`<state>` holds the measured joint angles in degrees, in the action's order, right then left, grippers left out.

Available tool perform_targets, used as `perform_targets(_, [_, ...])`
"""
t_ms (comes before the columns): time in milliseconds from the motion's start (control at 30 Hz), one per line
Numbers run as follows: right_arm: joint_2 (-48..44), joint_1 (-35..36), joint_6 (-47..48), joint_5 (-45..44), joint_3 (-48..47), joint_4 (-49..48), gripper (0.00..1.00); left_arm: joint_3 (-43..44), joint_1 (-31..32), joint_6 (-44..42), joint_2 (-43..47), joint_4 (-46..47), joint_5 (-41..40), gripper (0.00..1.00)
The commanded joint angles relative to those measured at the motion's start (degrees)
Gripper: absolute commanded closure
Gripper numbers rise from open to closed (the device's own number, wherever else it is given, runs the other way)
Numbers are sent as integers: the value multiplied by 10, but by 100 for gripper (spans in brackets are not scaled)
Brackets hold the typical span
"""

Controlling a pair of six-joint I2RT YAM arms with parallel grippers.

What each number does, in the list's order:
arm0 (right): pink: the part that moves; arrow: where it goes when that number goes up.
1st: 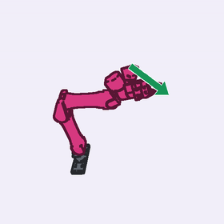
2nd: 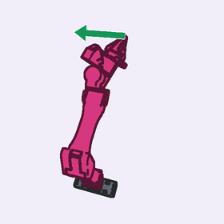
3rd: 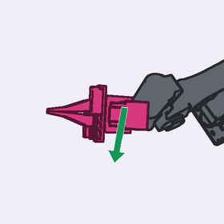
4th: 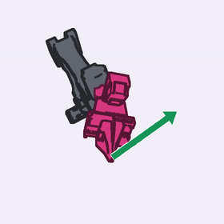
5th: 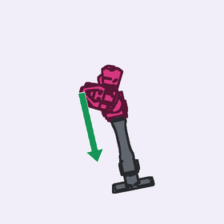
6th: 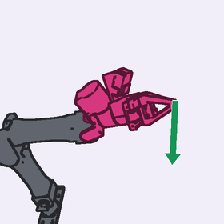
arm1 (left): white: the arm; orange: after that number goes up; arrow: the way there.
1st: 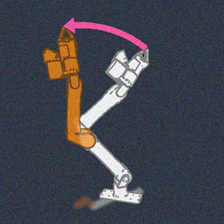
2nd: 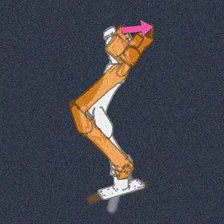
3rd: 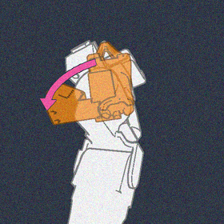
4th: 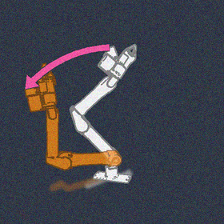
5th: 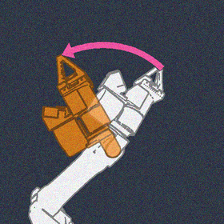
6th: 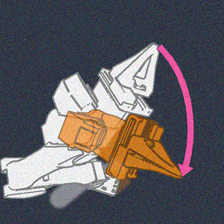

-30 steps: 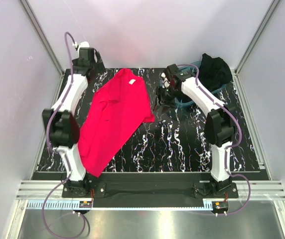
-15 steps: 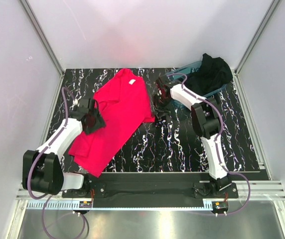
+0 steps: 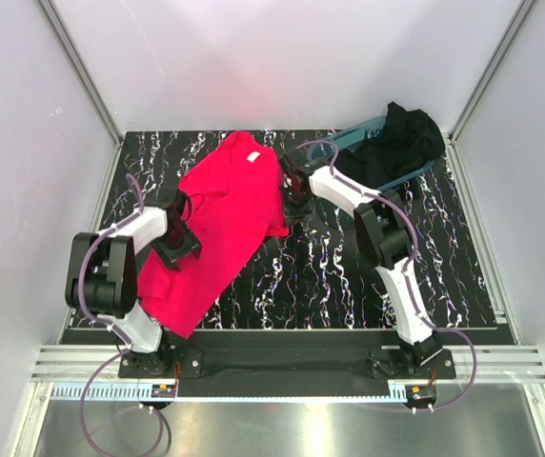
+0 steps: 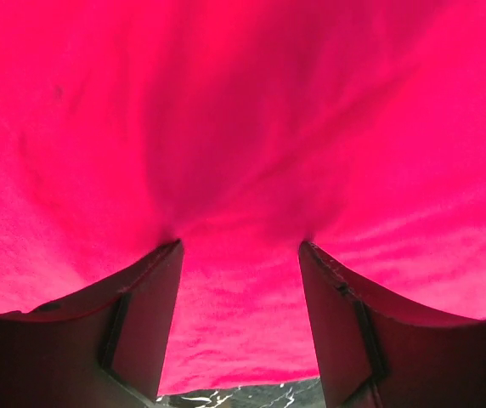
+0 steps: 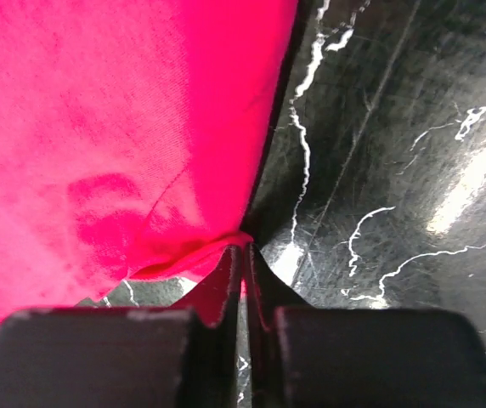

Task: Fold and stack the t-shirts
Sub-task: Flatten the tshirt out

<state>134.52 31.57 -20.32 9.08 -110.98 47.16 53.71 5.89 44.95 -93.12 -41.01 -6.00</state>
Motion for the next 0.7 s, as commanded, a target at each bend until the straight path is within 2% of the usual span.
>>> perform_targets(0, [1,4,33,-74,-15,26,98,53,-7,9,-41,-7,-30,37])
perform_targets(133, [-64,3,63,-155,17,66,100,84,-11,-6,-77,-6,-54,37])
perform_targets(267, [-182,9,78,-237,77,134,100,155,-22,-27,-150,-25,-60,37])
perform_targets(400, [-293,24,94,-254,177,152,100,237,-47,-41,-193,-48,-87,37])
perform_targets(500, [-353,42,98,-234,224,152,100,312,-57,-62,-187,-84,-143,36])
perform_targets(533, [-361,45,102,-227,235,149,100,325,-57,-71,-182,-99,-167,35])
perform_targets(633, [-367,50,111,-186,248,118,99,326,-54,-88,-124,-119,-170,22])
perform_targets(667, [-355,51,111,-181,247,114,94,314,-49,-92,-103,-122,-169,15])
